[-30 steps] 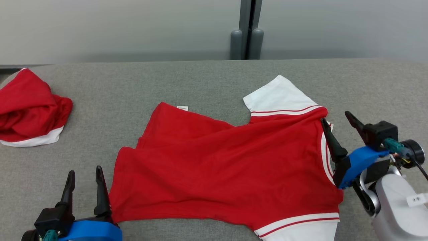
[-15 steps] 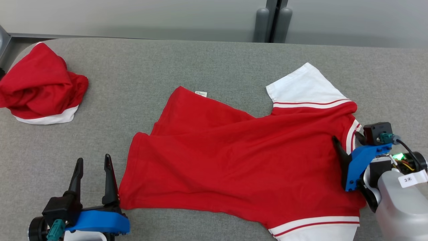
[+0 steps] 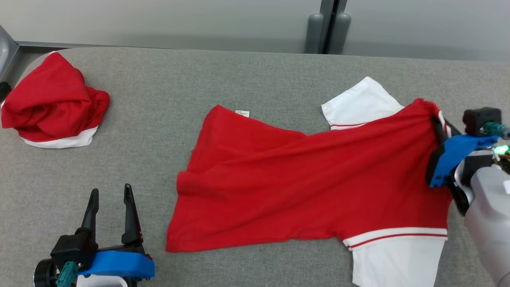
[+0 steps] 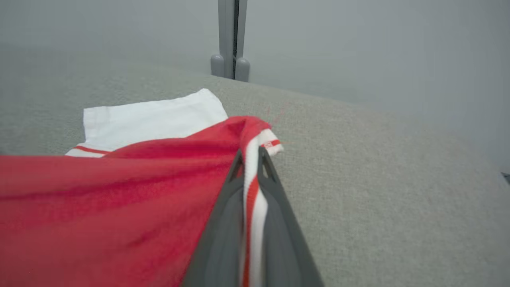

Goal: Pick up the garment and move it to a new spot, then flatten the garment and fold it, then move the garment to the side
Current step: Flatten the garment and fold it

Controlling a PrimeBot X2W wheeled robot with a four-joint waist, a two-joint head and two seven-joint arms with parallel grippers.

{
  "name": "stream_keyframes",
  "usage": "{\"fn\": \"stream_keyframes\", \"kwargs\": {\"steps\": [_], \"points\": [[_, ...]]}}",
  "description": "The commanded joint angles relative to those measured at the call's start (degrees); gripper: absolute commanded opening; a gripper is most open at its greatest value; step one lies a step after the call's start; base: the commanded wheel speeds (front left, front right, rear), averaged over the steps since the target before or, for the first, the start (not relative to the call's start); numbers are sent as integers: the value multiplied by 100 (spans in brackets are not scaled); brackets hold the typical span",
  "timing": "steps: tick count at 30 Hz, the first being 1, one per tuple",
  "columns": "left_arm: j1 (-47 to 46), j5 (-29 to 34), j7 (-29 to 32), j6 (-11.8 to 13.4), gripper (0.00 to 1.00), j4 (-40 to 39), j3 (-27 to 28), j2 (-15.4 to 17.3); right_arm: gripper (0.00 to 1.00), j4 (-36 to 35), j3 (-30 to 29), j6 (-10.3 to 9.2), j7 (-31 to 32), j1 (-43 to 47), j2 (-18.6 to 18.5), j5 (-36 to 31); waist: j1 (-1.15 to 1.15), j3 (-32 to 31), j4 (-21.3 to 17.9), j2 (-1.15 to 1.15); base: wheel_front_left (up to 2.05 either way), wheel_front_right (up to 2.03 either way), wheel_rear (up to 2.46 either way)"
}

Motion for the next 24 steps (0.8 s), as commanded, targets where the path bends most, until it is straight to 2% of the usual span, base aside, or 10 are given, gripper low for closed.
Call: {"fn": "stream_keyframes", "kwargs": {"steps": [1,4,5,6,9,12,15,18,24], "points": [[-65,18,-14,-18,100,0,18,-6,0,134,-103,1,-97,-174,-96,-79,0,-3,4,0,0,0,0],[-87,39,-14,-25,100,15,18,-6,0,340,-247,1,-229,-410,-57,-123,0,-18,32,0,0,0,0],[-81,47,-14,-29,100,21,23,-7,38,404,-280,2,-260,-428,34,-43,0,-28,32,0,0,0,0],[-79,55,-14,-34,100,28,22,-5,100,486,-276,1,-267,-422,54,-40,0,-36,36,0,0,0,0],[-47,73,-15,-51,100,52,24,-7,100,502,-243,1,-367,-302,66,-45,0,-102,25,0,0,0,0],[23,87,-14,-42,100,60,46,-6,100,183,-388,1,-433,-55,69,65,0,-192,-16,0,0,0,0],[107,135,-14,-51,100,73,95,-5,100,-611,-645,1,-436,439,131,230,0,-313,-85,0,0,0,0],[190,203,-15,-82,100,99,140,-5,100,-1698,-781,1,-439,1151,181,159,0,-484,-152,0,0,0,0],[444,336,-14,-139,100,147,238,-5,100,-3282,-1033,2,-437,2644,607,50,0,-769,-291,0,0,0,0]]}}
